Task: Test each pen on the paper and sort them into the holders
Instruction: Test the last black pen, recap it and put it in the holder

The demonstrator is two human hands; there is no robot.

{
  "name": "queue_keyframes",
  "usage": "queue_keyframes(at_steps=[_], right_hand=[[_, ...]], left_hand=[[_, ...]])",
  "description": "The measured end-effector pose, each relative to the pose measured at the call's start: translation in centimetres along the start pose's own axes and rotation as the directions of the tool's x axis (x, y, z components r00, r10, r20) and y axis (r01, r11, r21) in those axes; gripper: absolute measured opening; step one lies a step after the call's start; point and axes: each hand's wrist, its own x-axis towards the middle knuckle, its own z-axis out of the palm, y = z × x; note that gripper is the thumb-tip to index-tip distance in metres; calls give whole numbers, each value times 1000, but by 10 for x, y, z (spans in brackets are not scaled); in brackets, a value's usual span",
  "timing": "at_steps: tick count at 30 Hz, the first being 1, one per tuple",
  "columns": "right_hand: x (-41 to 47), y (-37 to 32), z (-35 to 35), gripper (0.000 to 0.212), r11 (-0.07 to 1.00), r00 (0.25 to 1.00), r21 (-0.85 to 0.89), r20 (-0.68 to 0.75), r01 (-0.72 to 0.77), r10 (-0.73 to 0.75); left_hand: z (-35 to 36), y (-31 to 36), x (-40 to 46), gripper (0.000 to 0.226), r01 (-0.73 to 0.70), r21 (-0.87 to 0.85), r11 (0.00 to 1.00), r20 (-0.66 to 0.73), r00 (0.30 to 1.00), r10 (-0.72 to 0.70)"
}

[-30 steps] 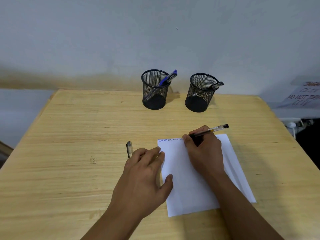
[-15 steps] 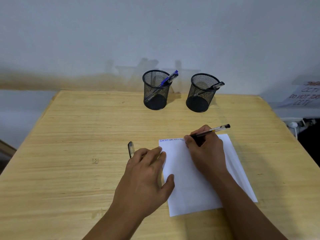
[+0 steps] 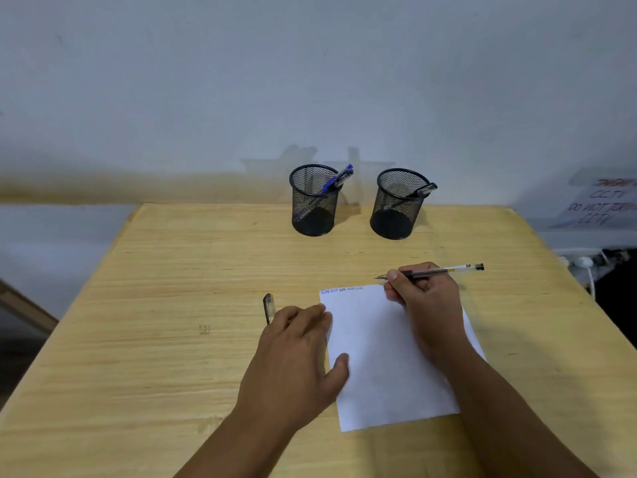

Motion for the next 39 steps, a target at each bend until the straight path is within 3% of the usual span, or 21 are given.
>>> queue_keyframes(at_steps=[7, 10, 13, 17, 20, 24, 32, 36, 39], right_hand=[[-22, -6, -14, 4, 999, 999, -8, 32, 33, -33], [-34, -5, -18, 6, 998, 998, 64, 66, -28, 23], [-43, -6, -24, 5, 990, 996, 129, 79, -59, 49], [-53, -9, -27, 3, 981, 991, 176, 117, -83, 63], [-62, -10, -27, 3, 982, 987, 174, 153, -77, 50], [-74, -9, -25, 5, 983, 978, 163, 205, -80, 46], [-79, -21, -24, 10, 988, 967, 142, 253, -62, 24], [-79, -37, -22, 8, 977, 969, 210, 245, -29, -24], [-81, -47, -23, 11, 982, 967, 182, 236, 56, -99]], left_hand=[[-5, 1, 0, 49, -35, 14, 999, 10, 999, 34], [-12, 3, -1, 24, -39, -170, 985, -51, 998, 31], [-19, -2, -1, 27, 24, -303, 953, -129, 990, -66], [-34, -29, 12, 43, 72, -183, 980, -153, 983, -101], [-45, -49, 23, 48, 65, 30, 997, -77, 995, -62], [-54, -56, 27, 28, 71, 125, 990, -11, 997, -70], [-60, -43, 21, 17, 101, -134, 986, 17, 995, -99], [-65, -19, 15, 14, 58, -292, 955, -46, 996, -75], [-67, -3, 11, 15, -4, -320, 947, -101, 994, -30]])
